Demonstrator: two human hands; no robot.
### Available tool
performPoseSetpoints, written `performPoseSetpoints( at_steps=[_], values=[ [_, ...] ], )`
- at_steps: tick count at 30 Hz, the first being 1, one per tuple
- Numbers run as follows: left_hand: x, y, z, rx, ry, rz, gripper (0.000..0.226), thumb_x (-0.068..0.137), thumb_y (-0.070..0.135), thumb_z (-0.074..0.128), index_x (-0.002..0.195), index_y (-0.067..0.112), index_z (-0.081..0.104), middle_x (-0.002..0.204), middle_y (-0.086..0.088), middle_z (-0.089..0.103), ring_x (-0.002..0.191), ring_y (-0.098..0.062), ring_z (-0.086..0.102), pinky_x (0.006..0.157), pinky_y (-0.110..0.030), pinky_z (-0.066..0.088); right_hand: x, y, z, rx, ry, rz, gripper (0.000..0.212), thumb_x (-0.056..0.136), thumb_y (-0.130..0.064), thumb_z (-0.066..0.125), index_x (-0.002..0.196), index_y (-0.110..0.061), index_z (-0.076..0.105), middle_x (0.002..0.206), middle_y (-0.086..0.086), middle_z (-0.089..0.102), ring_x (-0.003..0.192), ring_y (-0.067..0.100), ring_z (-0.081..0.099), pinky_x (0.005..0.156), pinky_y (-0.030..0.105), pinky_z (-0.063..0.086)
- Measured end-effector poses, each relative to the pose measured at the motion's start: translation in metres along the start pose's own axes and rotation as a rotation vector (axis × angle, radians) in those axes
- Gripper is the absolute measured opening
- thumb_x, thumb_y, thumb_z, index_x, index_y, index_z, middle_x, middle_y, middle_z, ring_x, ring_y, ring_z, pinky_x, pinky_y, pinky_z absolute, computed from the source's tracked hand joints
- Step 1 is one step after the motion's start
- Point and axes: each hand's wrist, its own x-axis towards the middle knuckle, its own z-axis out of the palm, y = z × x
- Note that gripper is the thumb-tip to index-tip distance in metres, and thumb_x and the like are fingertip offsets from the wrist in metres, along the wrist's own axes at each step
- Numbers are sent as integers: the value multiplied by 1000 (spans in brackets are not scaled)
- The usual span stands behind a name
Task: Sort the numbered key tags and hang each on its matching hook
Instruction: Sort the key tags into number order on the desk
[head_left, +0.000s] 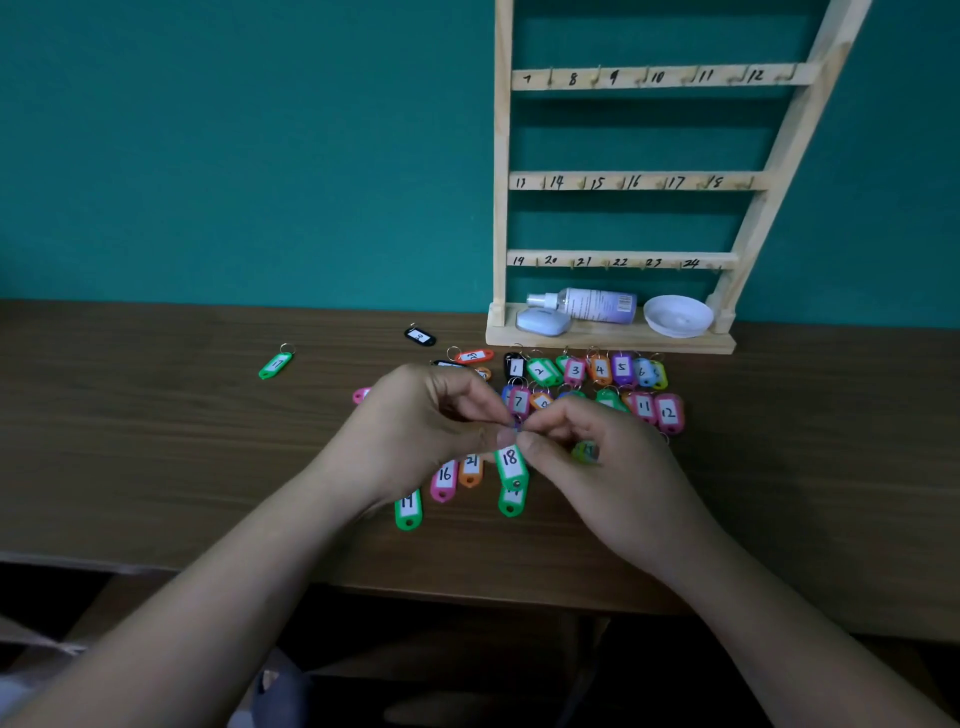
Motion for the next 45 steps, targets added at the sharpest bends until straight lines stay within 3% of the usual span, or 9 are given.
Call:
performPoseSetpoints(
  at_steps=[7,9,15,18,24,33,37,42,45],
  values=[
    [-2,1,9,11,46,34,11,86,23,88,91,27,80,85,-1,80,78,-21,78,75,-36,64,3,7,-8,90,-49,9,14,93,-19,82,101,-30,77,89,-18,77,86,-2,72,74,8,49],
    [-3,2,10,-4,19,39,11,87,20,87,94,25,79,86,0,81,81,-17,79,76,-32,63,5,11,-16,101,-82,46,14,92,-22,83,99,-32,77,89,-15,78,86,0,73,74,14,51],
    [-1,2,6,136,24,59,8,88,28,85,93,31,79,87,8,80,82,-11,77,83,-40,62,12,31,-68,56,-32,229,10,89,-27,86,93,-32,79,83,-8,80,72,7,73,73,37,56],
    [0,-1,0,194,30,68,10,89,33,84,93,39,78,85,11,79,76,-5,74,74,-31,57,11,41,-91,-13,4,295,9,89,-27,86,94,-29,79,82,-9,80,69,9,75,70,34,55],
    [3,-8,-9,265,15,50,10,88,36,84,93,41,77,85,13,78,74,-5,74,82,-43,61,8,56,-110,-122,36,366,9,89,-26,86,93,-28,77,79,-8,80,69,9,74,66,32,51],
    [3,-5,-13,330,2,31,10,88,36,83,90,42,75,82,15,78,73,-3,73,76,-31,55,9,68,-116,-249,-7,410,11,87,-30,87,90,-31,76,76,-14,77,65,4,73,64,32,50],
    [2,-1,-19,348,-3,1,7,89,31,83,89,36,77,81,13,78,75,-5,73,80,-31,55,9,67,-114,-309,-36,431,8,92,-34,83,92,-33,75,75,-15,77,70,5,72,70,38,58],
    [0,0,-32,357,-16,-5,14,90,27,83,89,40,76,79,12,78,72,-4,72,76,-20,53,7,60,-109,-327,79,329,10,97,-37,75,87,-36,73,72,-18,74,70,-4,68,63,31,49],
    [0,-3,-42,376,-40,-45,12,90,28,82,91,39,77,80,10,77,77,-9,72,83,-32,55,5,52,-93,-278,113,230,10,96,-37,75,87,-38,72,74,-14,74,70,1,69,64,32,52]
  ],
)
